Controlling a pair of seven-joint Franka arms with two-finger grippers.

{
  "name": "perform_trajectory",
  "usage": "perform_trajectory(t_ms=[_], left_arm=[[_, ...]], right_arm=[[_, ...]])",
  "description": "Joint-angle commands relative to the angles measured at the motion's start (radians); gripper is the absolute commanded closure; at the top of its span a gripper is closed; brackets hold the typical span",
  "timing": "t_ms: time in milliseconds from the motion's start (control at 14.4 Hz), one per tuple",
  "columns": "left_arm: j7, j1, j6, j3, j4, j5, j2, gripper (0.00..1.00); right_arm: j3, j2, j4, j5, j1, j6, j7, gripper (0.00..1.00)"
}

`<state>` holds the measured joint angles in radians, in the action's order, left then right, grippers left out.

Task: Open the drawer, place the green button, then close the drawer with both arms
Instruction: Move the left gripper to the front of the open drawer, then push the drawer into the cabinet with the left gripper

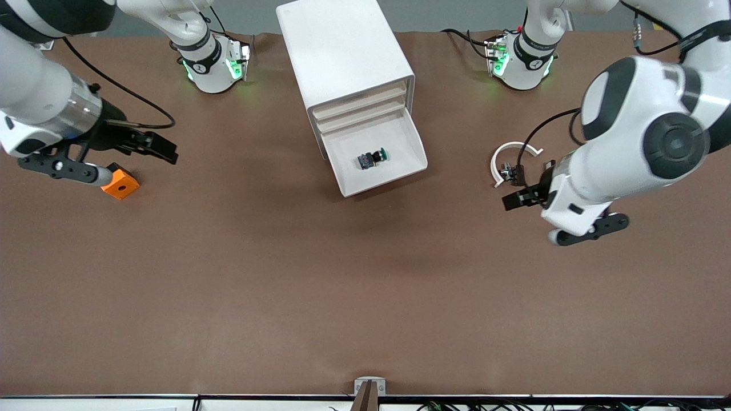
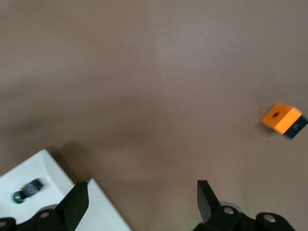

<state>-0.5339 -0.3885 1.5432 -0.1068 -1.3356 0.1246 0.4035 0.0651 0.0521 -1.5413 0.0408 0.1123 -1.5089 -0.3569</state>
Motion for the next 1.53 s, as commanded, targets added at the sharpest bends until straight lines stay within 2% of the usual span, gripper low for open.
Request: perform_trajectory(t_ms=[0, 209, 557, 765, 1043, 1322, 1461], left_arm=[[0.0, -0.013, 0.098, 0.025, -0.124, 0.0, -0.021, 0.0], [-0.032, -0.016, 0.201, 0.079, -0.195, 0.013, -0.017, 0.0], [-0.061, -0.023, 0.519, 0.176, -0.398, 0.021, 0.012, 0.0], [-0.087, -0.062, 0.578, 0.219, -0.395, 0.024, 0.089, 0.0], [-0.155, -0.142, 0.705, 0.223, -0.396, 0.07, 0.188, 0.0], [-0.167, -0.2, 0.7, 0.226, -0.401, 0.111, 0.208, 0.0], [-0.224, -0.211, 0.674, 0.254, -0.399, 0.122, 0.209, 0.0]], right_arm=[[0.018, -0.116, -0.16, -0.068, -0.02, -0.088, 0.1, 0.0], [0.016, -0.117, -0.134, -0.068, -0.069, -0.073, 0.209, 0.0], [0.016, -0.107, -0.037, -0.067, -0.16, -0.001, 0.314, 0.0], [0.016, -0.107, -0.025, -0.073, -0.222, -0.001, 0.315, 0.0], [0.018, -0.106, -0.003, -0.071, -0.267, 0.007, 0.318, 0.0], [0.019, -0.104, -0.002, -0.071, -0.272, 0.01, 0.315, 0.0], [0.019, -0.104, -0.002, -0.073, -0.267, 0.009, 0.317, 0.0]])
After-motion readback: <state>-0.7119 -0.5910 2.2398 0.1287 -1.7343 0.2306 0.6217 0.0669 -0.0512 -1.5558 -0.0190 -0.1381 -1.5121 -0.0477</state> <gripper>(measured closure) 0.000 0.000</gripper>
